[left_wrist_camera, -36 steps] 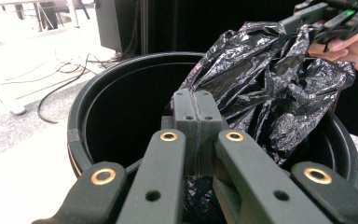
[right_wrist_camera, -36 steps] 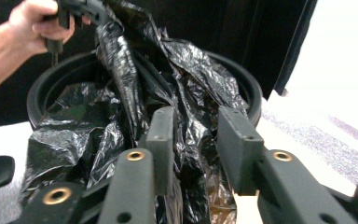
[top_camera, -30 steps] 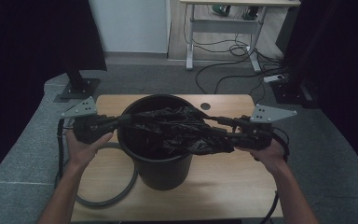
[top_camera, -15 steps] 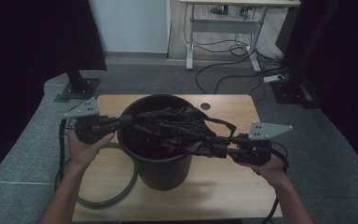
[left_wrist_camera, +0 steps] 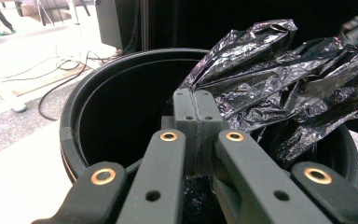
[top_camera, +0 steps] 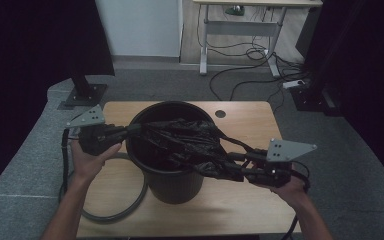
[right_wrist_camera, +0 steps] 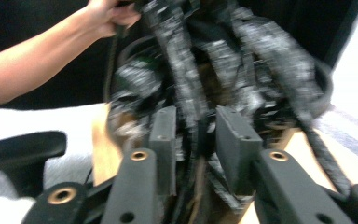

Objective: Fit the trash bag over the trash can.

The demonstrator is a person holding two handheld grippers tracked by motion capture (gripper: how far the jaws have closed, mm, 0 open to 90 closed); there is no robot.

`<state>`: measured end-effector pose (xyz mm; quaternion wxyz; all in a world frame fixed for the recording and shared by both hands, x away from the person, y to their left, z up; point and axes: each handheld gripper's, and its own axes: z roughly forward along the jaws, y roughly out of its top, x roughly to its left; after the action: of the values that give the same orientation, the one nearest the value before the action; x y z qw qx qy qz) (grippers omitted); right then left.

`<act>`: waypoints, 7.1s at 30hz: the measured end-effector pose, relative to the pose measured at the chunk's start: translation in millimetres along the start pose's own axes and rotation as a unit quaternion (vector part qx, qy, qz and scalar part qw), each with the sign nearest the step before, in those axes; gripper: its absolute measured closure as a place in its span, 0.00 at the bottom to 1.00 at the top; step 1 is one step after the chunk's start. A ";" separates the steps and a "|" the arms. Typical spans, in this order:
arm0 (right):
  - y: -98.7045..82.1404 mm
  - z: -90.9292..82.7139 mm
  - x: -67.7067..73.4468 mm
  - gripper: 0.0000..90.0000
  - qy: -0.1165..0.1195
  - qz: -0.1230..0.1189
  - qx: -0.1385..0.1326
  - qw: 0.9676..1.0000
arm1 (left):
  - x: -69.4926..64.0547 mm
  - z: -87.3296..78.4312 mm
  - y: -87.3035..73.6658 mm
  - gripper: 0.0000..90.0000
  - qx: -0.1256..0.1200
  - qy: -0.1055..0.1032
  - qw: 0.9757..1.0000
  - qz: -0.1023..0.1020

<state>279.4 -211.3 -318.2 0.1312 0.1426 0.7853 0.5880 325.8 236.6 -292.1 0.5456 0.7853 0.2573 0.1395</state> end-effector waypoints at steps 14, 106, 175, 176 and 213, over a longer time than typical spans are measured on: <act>21.0 1.0 -29.1 0.62 -0.035 0.031 -0.018 0.999 | -0.4 5.2 -0.4 1.00 0.005 -0.004 1.000 0.001; 11.0 24.4 -71.1 1.00 -0.069 -0.023 0.026 0.997 | 4.2 32.5 41.8 1.00 0.009 0.011 0.999 0.045; 27.0 65.5 -57.1 0.74 -0.069 0.039 0.094 0.992 | -10.5 21.3 36.2 0.61 0.028 -0.062 0.997 0.042; 27.0 65.3 -56.4 0.76 -0.070 0.033 0.095 0.993 | -9.0 23.0 39.3 0.58 0.026 -0.063 0.997 0.039; 25.2 61.3 -53.5 0.92 -0.031 -0.025 0.086 0.996 | 12.4 80.7 59.5 1.00 0.103 -0.032 0.994 0.001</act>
<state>353.6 -170.5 -308.8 0.1579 0.1517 0.8317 0.5102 391.5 163.9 -267.2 0.4693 0.8418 0.2517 0.0875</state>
